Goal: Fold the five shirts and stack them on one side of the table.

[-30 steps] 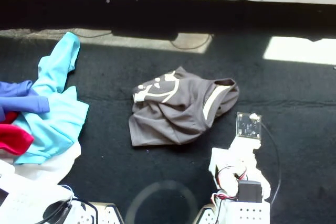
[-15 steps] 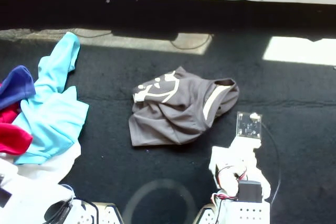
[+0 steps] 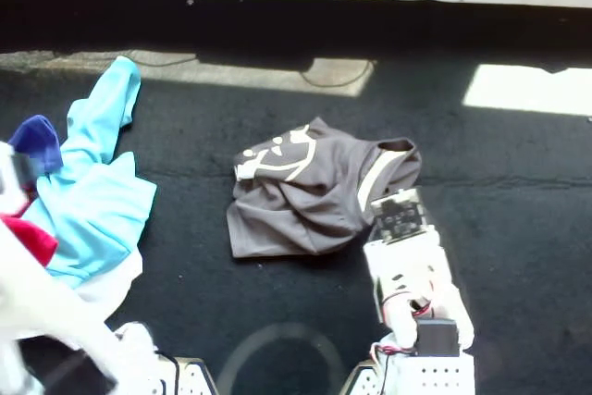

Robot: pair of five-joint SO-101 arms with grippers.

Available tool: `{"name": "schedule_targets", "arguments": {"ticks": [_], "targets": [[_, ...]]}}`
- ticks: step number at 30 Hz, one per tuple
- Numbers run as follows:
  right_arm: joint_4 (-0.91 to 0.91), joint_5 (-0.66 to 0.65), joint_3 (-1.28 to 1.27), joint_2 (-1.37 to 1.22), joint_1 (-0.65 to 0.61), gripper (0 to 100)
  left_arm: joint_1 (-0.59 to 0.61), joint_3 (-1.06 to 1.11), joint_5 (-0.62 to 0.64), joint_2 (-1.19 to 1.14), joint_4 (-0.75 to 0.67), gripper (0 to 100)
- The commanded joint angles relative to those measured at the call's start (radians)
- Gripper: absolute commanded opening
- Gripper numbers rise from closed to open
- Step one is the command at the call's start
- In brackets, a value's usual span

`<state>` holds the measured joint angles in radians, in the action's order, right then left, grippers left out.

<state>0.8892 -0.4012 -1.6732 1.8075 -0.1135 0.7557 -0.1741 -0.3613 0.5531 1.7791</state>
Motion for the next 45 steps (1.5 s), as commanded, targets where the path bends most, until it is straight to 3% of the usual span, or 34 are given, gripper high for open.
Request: {"name": "schedule_targets", "arguments": {"ticks": [1, 4, 8, 12, 18, 21, 28, 32, 39, 45], "targets": [[0.039, -0.017, -0.067, -0.015, -0.124, 10.0, -0.059, 0.214, -0.054, 0.199, 0.003, 26], [0.091, -0.015, 0.053, -0.067, -0.223, 18.0, -0.036, 0.367, -0.054, 0.288, 0.003, 26], [0.107, 0.009, 0.282, -0.26, -0.255, 17.3, -0.035, 0.506, -0.052, 0.311, 0.002, 26], [0.15, 0.094, 0.562, -0.61, -0.312, 17.3, -0.038, 0.585, -0.052, 0.311, -0.006, 26], [0.268, 0.265, 0.937, -1.119, -0.654, 17.3, -0.03, 0.605, -0.054, 0.311, -0.04, 26], [0.246, 0.295, 1.041, -1.325, -0.745, 17.3, 0.013, 0.605, -0.052, 0.311, -0.034, 26], [0.153, 0.39, 1.221, -1.675, -0.78, 17.3, 0.286, 0.607, -0.063, 0.311, -0.04, 26], [0.156, 0.41, 1.282, -1.776, -0.842, 17.3, 0.389, 0.607, -0.155, 0.309, -0.04, 26], [0.13, 0.4, 1.307, -1.874, -0.908, 17.3, 0.414, 0.607, -0.176, 0.309, -0.04, 26], [0.119, 0.4, 1.391, -2.009, -0.812, 17.3, 0.414, 0.607, -0.176, 0.309, -0.04, 26]]}}
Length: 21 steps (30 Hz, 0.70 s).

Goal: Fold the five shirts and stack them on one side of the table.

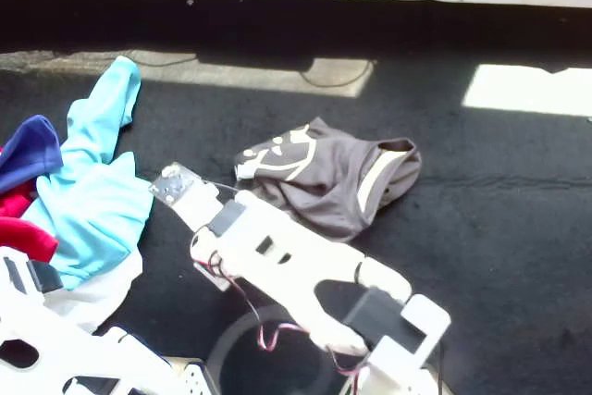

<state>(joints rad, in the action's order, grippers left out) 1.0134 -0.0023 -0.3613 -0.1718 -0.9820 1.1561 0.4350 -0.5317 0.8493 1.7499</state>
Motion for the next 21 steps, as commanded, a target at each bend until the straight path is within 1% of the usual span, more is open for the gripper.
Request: {"name": "schedule_targets", "arguments": {"ticks": [1, 6, 7, 8, 9, 10, 11, 15, 16, 19, 21], "targets": [[-0.005, 0.002, 0.094, -0.047, 0.076, 17.3, 0.013, -0.002, -0.006, 0.013, -0.011, 26], [-0.001, 0.002, 0.13, -0.114, 0.12, 16.6, 0.013, -0.002, -0.006, 0.015, -0.011, 26], [0.015, 0.002, 0.133, -0.124, 0.125, 13.9, 0.013, -0.002, -0.006, 0.015, -0.011, 26], [0.024, 0.002, 0.134, -0.127, 0.128, 8.9, 0.013, -0.002, -0.006, 0.015, -0.011, 26], [0.028, 0.002, 0.134, -0.128, 0.136, 1.8, 0.013, -0.002, -0.006, 0.015, -0.011, 26], [0.031, 0.002, 0.134, -0.128, 0.145, 0.1, 0.012, -0.002, -0.006, 0.015, -0.011, 26], [0.033, 0.002, 0.134, -0.125, 0.16, 2.1, 0.01, -0.002, -0.006, 0.015, -0.011, 26], [0.071, 0.0, 0.166, -0.047, 0.262, 0.6, 0.002, 0.012, -0.006, 0.013, -0.012, 26], [0.096, -0.015, 0.185, -0.01, 0.294, 0.6, -0.012, 0.03, -0.006, 0.013, -0.023, 26], [0.177, -0.126, 0.251, 0.12, 0.395, 0.6, -0.077, 0.125, -0.003, 0.013, -0.081, 26], [0.228, -0.19, 0.292, 0.209, 0.478, 0.6, -0.148, 0.196, -0.002, 0.013, -0.127, 26]]}}
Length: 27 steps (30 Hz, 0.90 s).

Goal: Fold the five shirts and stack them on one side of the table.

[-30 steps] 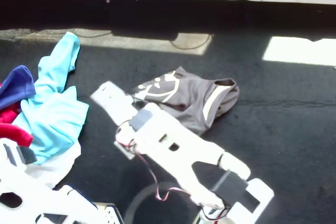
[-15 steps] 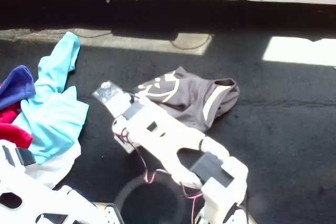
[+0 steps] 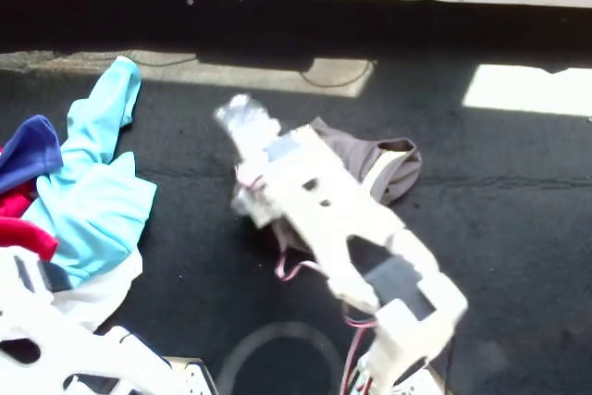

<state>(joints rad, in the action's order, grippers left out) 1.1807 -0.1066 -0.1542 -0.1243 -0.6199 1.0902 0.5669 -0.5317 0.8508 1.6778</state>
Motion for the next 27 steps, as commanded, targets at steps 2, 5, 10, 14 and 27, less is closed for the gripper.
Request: {"name": "schedule_targets", "arguments": {"ticks": [2, 5, 10, 14, 27], "targets": [[0.11, -0.153, 0.117, 0.24, 0.206, 0.6, -0.171, 0.12, 0.0, 0.012, -0.1, 26], [0.183, -0.227, 0.145, 0.341, 0.338, 0.6, -0.328, 0.156, 0.081, 0.012, -0.152, 26], [0.259, -0.315, 0.142, 0.478, 0.55, 0.6, -0.677, 0.142, 0.31, 0.008, -0.226, 27], [0.26, -0.371, 0.14, 0.553, 0.757, 0.6, -0.937, 0.134, 0.371, 0.008, -0.368, 27], [0.154, -0.479, 0.14, 0.585, 1.227, 0.6, -1.29, -0.12, 0.374, -0.638, -0.635, 27]]}}
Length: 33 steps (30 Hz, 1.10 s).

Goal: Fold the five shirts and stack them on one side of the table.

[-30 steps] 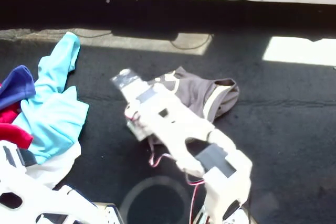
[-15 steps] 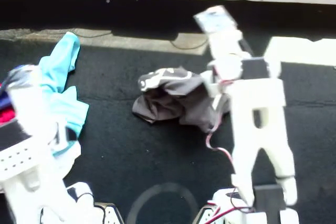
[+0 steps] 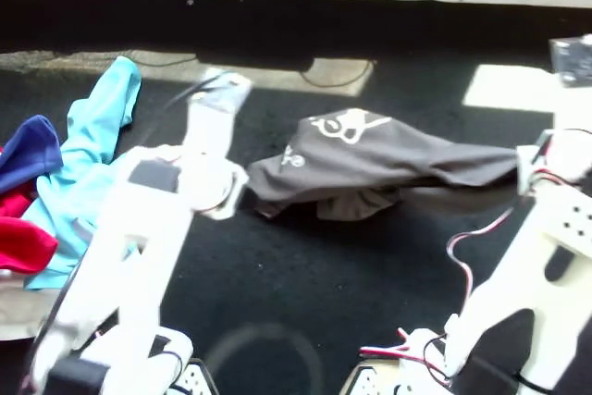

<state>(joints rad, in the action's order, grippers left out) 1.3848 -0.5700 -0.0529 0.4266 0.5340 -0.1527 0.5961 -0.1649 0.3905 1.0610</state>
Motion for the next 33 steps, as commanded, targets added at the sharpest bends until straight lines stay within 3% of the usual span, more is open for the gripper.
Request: {"name": "schedule_targets", "arguments": {"ticks": [1, 6, 12, 19, 22, 25, 28, 33], "targets": [[-0.071, -0.015, 0.039, 0.035, 0.094, 0.6, -0.056, -0.196, 0.008, -0.236, -0.018, 27], [-0.156, -0.015, 0.038, 0.03, 0.18, 0.6, -0.082, -0.364, 0.008, -0.467, -0.018, 27], [-0.162, -0.015, 0.007, 0.031, 0.185, 0.6, -0.163, -0.42, 0.009, -0.573, -0.017, 26], [-0.162, -0.015, -0.027, 0.031, 0.154, 0.6, -0.331, -0.49, 0.006, -0.483, 0.235, 26], [-0.162, -0.015, -0.025, 0.033, 0.153, 0.6, -0.407, -0.49, 0.002, -0.455, 0.278, 26], [-0.162, -0.015, -0.025, 0.036, 0.153, 0.6, -0.453, -0.455, 0.0, -0.469, 0.252, 26], [-0.16, -0.015, -0.025, 0.036, 0.153, 0.6, -0.464, -0.406, 0.0, -0.519, 0.135, 26], [-0.157, -0.015, -0.024, 0.041, 0.153, 0.6, -0.401, -0.4, 0.002, -0.67, -0.049, 26]]}}
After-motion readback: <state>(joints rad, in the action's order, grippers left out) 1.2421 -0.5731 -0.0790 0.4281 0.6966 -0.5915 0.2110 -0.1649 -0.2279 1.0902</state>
